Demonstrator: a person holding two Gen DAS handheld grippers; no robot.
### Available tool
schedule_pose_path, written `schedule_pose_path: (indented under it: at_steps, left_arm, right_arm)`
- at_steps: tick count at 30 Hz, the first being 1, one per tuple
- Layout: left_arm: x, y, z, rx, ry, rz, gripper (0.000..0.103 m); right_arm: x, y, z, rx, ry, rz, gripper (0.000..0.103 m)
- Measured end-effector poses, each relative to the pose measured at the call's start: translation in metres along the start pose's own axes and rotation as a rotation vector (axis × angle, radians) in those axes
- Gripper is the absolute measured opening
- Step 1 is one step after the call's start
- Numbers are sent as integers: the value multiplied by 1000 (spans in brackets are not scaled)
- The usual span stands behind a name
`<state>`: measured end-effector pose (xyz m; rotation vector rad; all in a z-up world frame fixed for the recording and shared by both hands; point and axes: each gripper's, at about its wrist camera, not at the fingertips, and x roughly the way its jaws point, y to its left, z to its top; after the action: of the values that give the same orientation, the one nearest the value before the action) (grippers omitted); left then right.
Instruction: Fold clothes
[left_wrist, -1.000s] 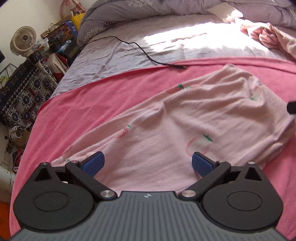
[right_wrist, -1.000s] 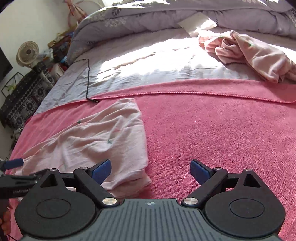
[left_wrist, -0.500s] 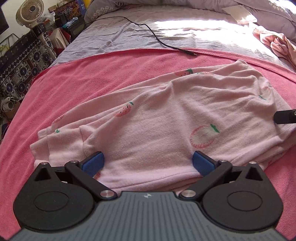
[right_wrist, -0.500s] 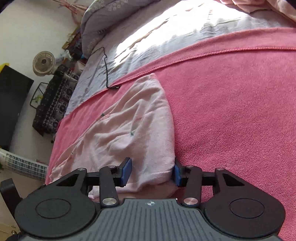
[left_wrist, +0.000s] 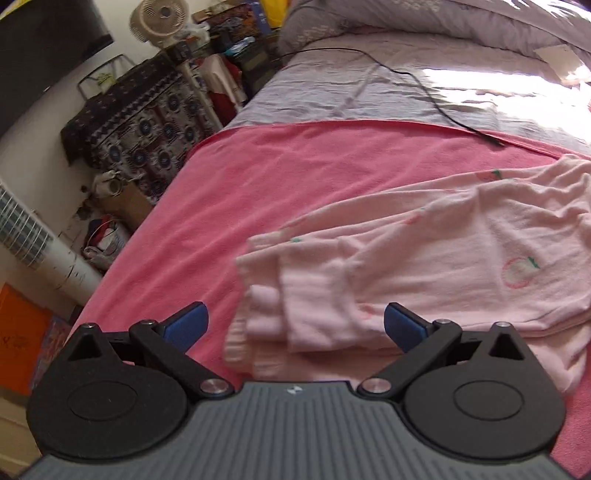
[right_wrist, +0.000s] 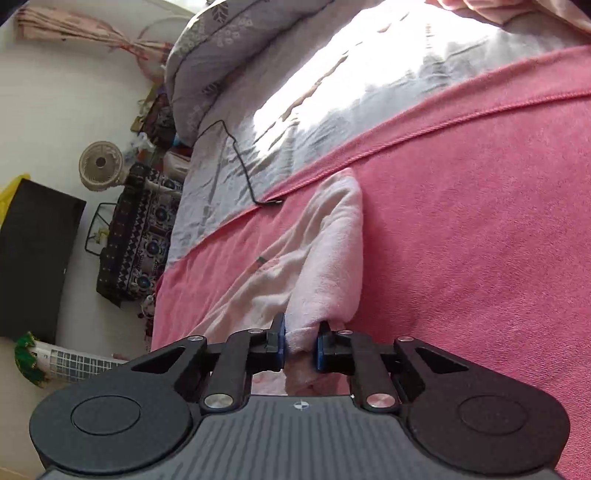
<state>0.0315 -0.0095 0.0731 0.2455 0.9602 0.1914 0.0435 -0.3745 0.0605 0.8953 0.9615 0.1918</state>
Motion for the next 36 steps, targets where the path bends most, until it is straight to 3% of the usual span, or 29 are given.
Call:
schedule_pose_path:
  at_steps: [3,7,10,13,16,19,22,24,26,28,32,34,36]
  left_arm:
    - [4,53,-17,-141,90,60,102]
    - [5,103,-46,-316,180,84,102]
    - [3,121,-68,-375,221,99,102]
    - [2,130,-88,-386,258,112,102]
    - [2,133,-105,-418,285,104,102]
    - [3,133,-115,-463,302,91,102]
    - [1,136,-116,-478,300,83,102]
    - [0,137,-114,-463,289,86,102]
    - [0,141,-109,-459,273,89,102]
    - [0,144,-104,-470,251,77,102]
    - [-6,136,-80,-483,149,-34,102]
    - [-9,124,-65,-447,86,-113,102]
    - [-10,107,-50,-369,32,-172,103]
  right_arm:
    - [22,59,-10,-134,64,66,16]
    - [69,127,-46,-290,169,130,16]
    - [124,162,-88,-417,264,106,16]
    - [150,175,-116,-494,296,13,17]
    - [136,189,-120,-563,229,17,17]
    - [135,204,-137,-698,241,24,18]
    - [144,209,-158,-810,295,21,36]
    - [144,207,-175,-874,340,23,56]
    - [131,206,-178,-898,356,54,65]
    - [111,196,-169,-880,349,106,66]
    - [71,171,-146,-890,141,-15,70]
    - [68,156,-139,-958,32,-210,74]
    - [75,142,-137,-1000,61,-296,75]
